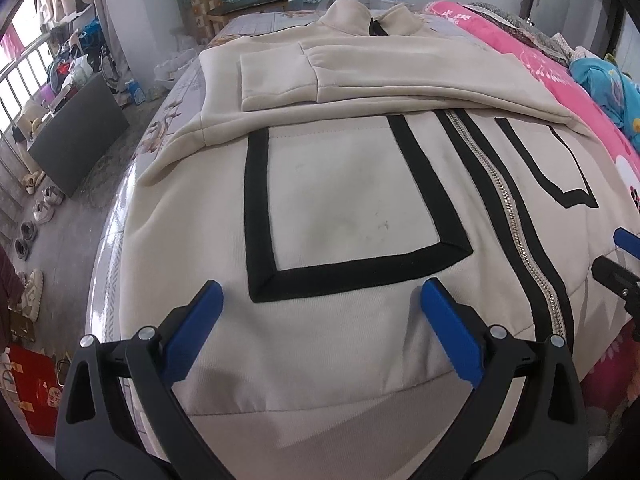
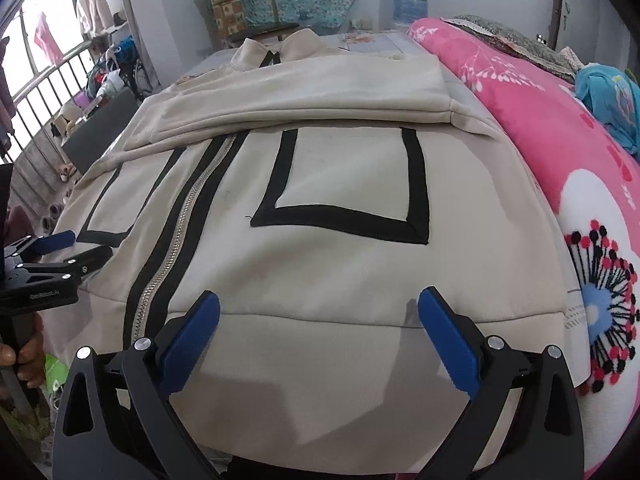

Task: Fold large clothes
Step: 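Move both open tools to the striped jacket hem, then grasp the jacket hem with the left tool and lift it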

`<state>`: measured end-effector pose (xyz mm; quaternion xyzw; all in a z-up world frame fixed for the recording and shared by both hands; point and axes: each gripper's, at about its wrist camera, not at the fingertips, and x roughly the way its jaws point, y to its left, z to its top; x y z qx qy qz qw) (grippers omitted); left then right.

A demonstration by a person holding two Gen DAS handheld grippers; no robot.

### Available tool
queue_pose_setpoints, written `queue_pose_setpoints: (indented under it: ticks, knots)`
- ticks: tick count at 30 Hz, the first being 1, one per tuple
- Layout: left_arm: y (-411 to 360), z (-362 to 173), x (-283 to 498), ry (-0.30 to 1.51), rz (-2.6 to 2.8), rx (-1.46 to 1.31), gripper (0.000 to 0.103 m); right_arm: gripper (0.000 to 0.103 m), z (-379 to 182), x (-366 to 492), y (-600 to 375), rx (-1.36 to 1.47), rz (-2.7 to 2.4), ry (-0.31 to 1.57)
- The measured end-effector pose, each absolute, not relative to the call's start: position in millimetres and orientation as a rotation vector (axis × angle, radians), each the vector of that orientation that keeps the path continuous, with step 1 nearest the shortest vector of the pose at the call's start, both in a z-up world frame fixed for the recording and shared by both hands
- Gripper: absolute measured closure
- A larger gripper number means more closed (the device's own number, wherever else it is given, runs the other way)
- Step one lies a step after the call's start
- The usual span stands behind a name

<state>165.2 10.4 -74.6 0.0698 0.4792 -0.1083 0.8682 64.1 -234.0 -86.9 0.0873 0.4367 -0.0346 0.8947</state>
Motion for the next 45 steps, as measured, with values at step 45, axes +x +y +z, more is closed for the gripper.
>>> queue_pose_setpoints:
  ticks: [45]
  knots:
    - [97.2,-73.7,38.5,0.998,-0.232,-0.027,0.045,0.006,-96.1,69.1,-233.9,0.156,-0.056,0.902]
